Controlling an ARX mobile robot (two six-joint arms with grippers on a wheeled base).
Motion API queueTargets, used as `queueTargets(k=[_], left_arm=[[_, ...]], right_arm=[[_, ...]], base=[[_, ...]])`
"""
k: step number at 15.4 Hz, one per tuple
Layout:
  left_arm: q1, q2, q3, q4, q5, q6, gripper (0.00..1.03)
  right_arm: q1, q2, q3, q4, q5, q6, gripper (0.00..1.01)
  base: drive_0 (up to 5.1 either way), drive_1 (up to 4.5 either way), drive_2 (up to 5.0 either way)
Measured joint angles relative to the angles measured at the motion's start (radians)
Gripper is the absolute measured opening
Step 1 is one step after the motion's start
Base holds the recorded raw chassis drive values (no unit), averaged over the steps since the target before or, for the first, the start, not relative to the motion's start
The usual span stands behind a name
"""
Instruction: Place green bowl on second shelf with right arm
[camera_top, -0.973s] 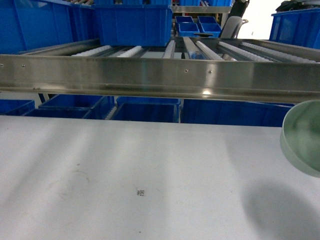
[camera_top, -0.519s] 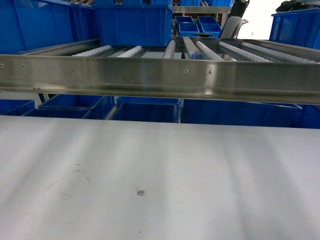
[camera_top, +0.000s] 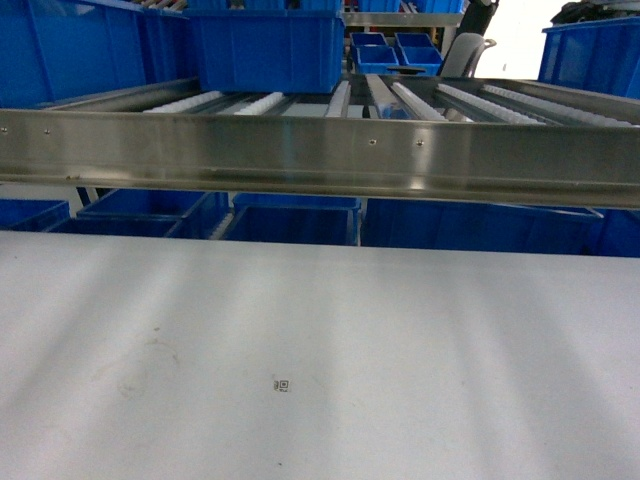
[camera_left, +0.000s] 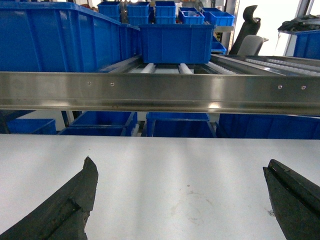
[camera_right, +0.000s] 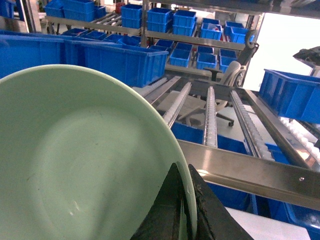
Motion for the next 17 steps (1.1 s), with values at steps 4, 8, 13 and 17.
queueTargets(k=[4,8,13,17], left_arm=[[0.0,0.0,0.0,0.0,0.0,0.0,0.98],[0.0,0.0,0.0,0.001,0.002,0.0,0.98],[0.0,0.0,0.0,0.0,0.0,0.0,0.98],[0.0,0.0,0.0,-0.001,0.0,0.0,0.98]], right_arm=[[-0.005,-0.024,0.0,0.0,0.002,0.008,0.02],[-0.005,-0.022,-0.001,-0.002,0.003,0.008,0.02],[-0.011,-0.023,-0.003,-0.001,0.005,0.009,0.02],[-0.011,-0.023,-0.003,-0.001,0.005,0.009,0.02]], base=[[0.0,0.0,0.0],[-2.4,1.2,1.2],[-4.7,2.55,2.6],[-5.0,2.42,2.4]])
